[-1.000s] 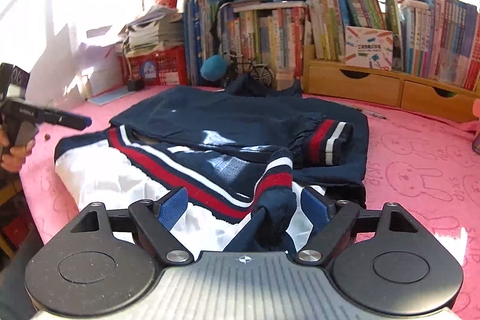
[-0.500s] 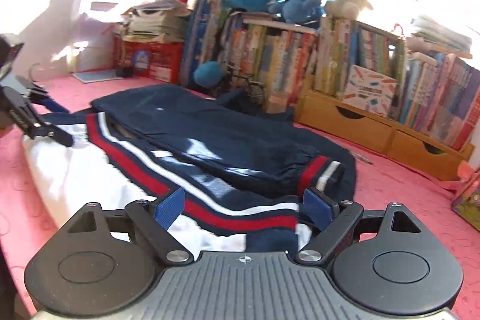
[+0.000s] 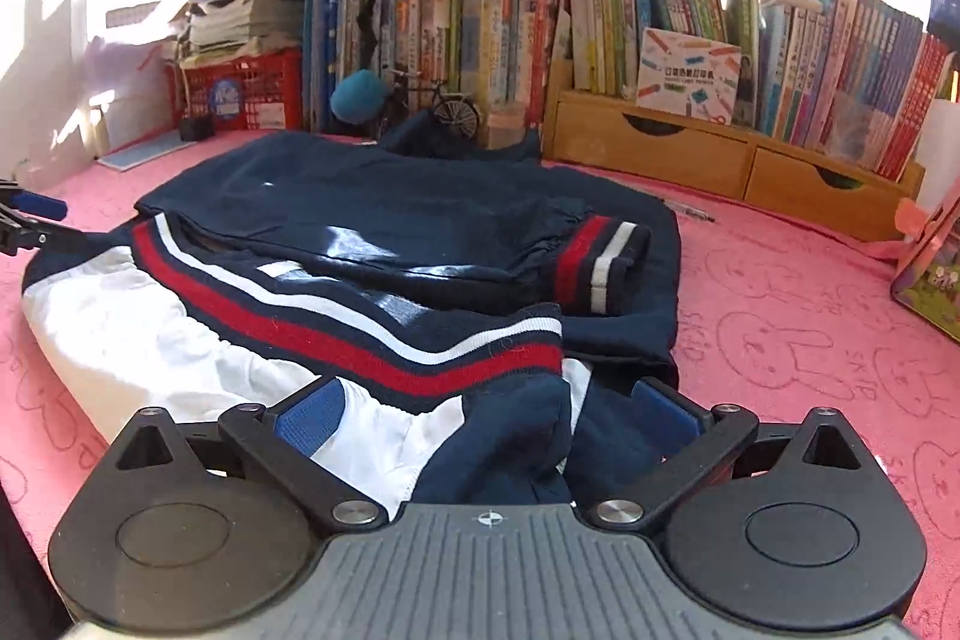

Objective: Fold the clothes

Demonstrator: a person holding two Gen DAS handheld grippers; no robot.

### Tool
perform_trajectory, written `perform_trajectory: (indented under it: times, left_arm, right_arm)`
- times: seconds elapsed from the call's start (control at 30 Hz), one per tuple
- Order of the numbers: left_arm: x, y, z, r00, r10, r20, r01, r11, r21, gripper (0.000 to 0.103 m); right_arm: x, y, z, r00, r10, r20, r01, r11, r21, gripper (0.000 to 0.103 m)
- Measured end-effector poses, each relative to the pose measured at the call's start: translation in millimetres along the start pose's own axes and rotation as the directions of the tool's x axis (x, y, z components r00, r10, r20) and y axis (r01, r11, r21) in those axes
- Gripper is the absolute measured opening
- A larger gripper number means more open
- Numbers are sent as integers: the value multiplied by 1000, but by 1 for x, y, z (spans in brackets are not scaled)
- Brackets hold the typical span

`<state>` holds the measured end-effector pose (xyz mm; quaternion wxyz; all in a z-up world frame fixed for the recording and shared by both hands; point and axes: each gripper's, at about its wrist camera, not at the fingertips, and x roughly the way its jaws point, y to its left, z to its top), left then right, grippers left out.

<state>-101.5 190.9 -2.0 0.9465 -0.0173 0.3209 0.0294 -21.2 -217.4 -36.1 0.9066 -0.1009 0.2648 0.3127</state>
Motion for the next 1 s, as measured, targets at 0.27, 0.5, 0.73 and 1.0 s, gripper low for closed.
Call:
perform_trajectory:
  times: [0.27, 0.5, 0.73, 1.0]
  left_arm:
    - [62, -15, 9, 966, -230, -119, 227, 973, -42, 97]
    - [49, -18, -12, 985, -168, -37, 166, 985, -42, 55]
    - [-5, -14, 3, 981, -121, 151, 139, 984, -109, 30]
    - [33, -9, 120, 922, 16, 387, -9, 1000, -18, 31]
  right_arm:
    - [20, -7, 10, 999, -9, -38, 10, 1000, 28, 93]
    - [35, -13, -2, 996, 43, -82, -33, 992, 125, 49]
    - [-14, 15, 24, 995, 18, 96, -26, 996, 81, 16]
    - [28, -9, 143, 954, -113, 279, 96, 993, 76, 16]
